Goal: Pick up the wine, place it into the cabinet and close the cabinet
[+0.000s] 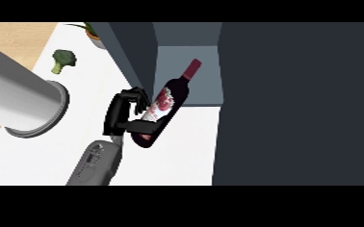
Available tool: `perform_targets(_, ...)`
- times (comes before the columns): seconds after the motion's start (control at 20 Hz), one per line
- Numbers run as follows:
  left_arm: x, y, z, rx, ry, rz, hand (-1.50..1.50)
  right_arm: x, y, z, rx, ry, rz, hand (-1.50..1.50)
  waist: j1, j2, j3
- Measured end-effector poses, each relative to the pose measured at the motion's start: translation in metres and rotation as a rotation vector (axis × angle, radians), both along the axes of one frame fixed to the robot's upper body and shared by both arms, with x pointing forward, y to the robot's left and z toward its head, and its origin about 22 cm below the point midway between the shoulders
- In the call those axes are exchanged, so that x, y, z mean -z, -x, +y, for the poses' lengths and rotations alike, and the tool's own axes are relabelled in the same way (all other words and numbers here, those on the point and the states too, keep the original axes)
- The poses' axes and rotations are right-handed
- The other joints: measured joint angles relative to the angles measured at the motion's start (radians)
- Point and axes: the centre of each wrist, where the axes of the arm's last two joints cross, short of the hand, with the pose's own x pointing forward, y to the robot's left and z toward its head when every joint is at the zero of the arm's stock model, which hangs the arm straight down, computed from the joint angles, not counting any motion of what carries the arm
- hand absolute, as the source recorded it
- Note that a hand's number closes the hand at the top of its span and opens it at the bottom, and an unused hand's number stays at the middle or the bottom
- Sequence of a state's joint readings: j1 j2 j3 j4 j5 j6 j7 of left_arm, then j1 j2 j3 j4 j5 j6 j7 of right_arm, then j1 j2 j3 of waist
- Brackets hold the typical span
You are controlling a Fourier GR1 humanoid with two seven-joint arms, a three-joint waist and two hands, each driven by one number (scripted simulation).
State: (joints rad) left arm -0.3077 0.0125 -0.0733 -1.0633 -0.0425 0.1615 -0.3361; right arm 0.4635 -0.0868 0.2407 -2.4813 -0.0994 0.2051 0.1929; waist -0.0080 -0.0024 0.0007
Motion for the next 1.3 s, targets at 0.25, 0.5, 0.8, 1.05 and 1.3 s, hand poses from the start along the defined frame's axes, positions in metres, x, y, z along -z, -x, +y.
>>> perform_targets(0.25, -0.005, -0.003, -0.002, -0.055, -0.110, 0.005, 1.50, 0.001, -0.001, -0.001, 0.002, -0.004, -0.004, -1.50, 0.004, -0.003, 0.002)
perform_targets(0.5, -0.011, -0.009, -0.013, -0.096, -0.151, 0.034, 1.50, 0.001, -0.001, 0.001, -0.005, -0.014, 0.000, -1.50, -0.001, -0.002, 0.004)
perform_targets(0.8, -0.014, -0.009, -0.018, -0.156, -0.140, 0.079, 1.50, 0.002, -0.001, 0.003, -0.027, -0.020, 0.002, -1.50, -0.006, -0.004, 0.006)
perform_targets(1.05, -0.015, -0.009, -0.023, -0.215, -0.159, 0.105, 1.50, 0.003, 0.000, 0.000, -0.026, -0.015, -0.003, -1.50, -0.014, -0.007, 0.008)
perform_targets(1.3, -0.013, -0.008, -0.026, -0.261, -0.226, 0.103, 1.50, 0.004, -0.001, 0.000, -0.038, -0.012, -0.015, -1.50, -0.024, -0.011, 0.012)
